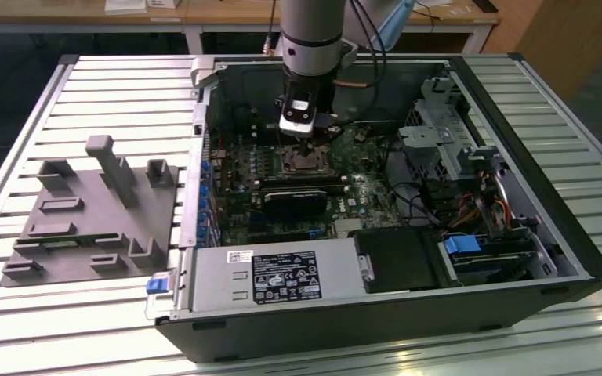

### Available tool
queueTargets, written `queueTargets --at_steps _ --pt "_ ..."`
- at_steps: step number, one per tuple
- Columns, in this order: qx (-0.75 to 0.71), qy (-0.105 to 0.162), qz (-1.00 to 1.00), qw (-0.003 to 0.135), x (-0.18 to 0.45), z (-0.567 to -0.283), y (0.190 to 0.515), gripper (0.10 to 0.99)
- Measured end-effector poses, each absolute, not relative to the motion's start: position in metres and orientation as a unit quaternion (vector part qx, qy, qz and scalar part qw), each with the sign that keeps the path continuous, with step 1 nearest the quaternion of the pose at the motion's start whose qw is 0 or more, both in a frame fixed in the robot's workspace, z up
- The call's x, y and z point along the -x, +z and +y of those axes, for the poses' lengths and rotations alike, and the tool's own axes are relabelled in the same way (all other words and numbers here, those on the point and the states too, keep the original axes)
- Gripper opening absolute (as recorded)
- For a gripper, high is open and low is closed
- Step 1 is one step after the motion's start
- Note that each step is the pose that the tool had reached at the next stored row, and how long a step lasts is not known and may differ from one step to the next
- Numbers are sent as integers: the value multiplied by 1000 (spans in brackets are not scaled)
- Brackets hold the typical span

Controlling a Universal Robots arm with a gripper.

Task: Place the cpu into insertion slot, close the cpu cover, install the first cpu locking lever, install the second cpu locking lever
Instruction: 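Close the cpu cover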

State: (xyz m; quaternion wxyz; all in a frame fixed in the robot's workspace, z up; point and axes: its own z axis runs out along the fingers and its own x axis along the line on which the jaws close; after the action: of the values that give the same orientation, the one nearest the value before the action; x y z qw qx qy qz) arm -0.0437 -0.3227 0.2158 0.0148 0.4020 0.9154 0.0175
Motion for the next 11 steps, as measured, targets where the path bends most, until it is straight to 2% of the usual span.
queueTargets --at_steps 11 --pt "-309 19 951 13 44 -323 214 102"
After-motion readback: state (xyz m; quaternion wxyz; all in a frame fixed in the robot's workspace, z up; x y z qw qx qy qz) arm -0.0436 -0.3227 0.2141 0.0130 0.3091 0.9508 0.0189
